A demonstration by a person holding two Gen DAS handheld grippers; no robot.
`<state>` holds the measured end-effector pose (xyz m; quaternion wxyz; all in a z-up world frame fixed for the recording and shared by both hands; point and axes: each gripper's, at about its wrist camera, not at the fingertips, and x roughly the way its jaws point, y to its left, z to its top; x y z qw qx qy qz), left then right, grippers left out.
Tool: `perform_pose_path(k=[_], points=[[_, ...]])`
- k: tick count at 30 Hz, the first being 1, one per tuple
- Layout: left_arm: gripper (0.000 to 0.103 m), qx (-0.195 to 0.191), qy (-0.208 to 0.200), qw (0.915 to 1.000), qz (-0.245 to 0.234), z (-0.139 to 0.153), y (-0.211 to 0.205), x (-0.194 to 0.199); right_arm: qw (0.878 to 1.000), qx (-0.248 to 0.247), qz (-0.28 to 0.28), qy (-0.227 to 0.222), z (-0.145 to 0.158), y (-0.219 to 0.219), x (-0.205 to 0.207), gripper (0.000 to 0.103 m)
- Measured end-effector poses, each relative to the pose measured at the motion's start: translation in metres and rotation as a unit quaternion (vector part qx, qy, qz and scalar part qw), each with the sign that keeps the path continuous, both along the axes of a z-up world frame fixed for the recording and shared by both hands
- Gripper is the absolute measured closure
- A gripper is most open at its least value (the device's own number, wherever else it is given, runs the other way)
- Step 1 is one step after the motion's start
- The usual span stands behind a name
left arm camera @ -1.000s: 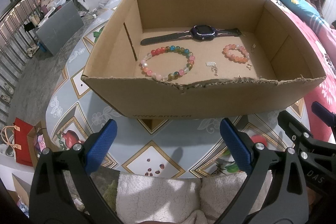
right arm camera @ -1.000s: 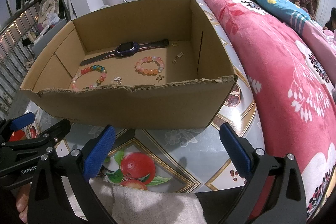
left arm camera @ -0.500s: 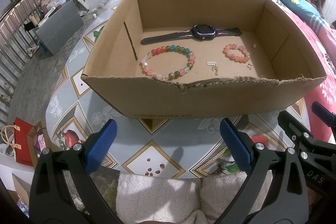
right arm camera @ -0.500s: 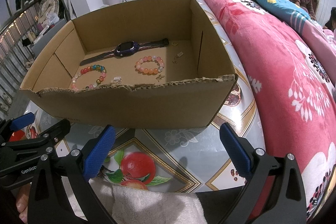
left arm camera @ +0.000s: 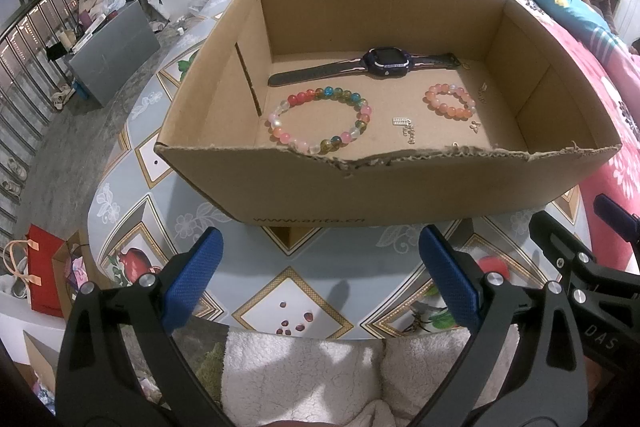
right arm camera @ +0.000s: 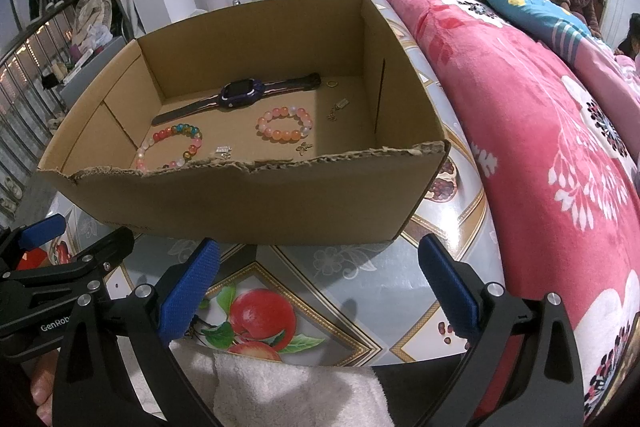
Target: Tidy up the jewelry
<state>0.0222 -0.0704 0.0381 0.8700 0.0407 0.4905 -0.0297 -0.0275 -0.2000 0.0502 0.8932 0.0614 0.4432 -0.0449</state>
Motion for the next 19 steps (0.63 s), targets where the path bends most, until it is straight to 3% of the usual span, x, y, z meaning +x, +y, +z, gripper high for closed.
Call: perform_pose_path(k=[19], points=[[0.008, -0.001, 0.003, 1.0000, 0.000, -0.0010, 0.0030, 0.0004, 1.000, 0.001, 0.000, 0.001, -0.0002, -0.0010, -0.0008, 0.006]])
